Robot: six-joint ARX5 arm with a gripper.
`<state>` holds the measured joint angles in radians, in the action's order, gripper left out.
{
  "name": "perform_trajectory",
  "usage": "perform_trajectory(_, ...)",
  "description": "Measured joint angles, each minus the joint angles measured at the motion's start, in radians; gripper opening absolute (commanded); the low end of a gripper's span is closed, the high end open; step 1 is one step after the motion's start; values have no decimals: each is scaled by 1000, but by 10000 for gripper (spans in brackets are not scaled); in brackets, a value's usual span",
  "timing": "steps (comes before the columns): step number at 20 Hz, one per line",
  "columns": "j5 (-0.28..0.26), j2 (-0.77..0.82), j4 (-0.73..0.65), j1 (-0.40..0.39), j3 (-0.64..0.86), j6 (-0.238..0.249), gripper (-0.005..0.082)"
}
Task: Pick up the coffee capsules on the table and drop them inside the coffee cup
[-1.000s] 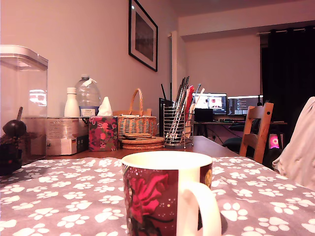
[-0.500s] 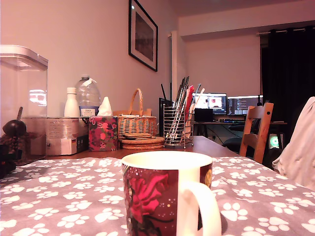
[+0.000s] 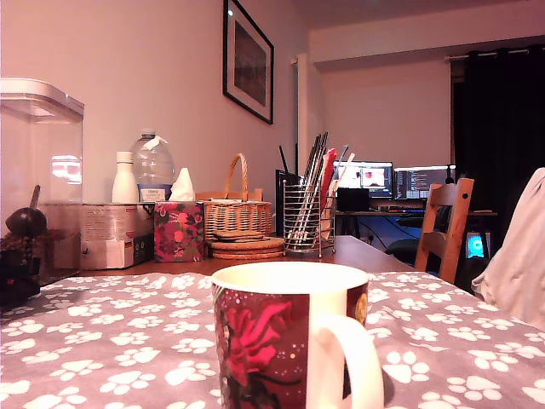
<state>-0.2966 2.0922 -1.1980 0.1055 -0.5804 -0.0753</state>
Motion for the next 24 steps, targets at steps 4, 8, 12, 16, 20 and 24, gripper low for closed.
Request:
perform_trajectory(4, -32, -79, 95, 0, 0, 0, 197)
perform_trajectory(8, -65, -194, 181, 0, 0, 11, 197)
perform_trajectory(12, -91, -301, 267, 0, 0, 38, 197)
perform_trajectory(16, -129, -406, 331, -2, 1, 41, 195)
perform_trajectory(20, -134, -521, 368, -20, 24, 42, 83)
perform_trajectory(24, -140, -585, 395, -49, 67, 44, 77)
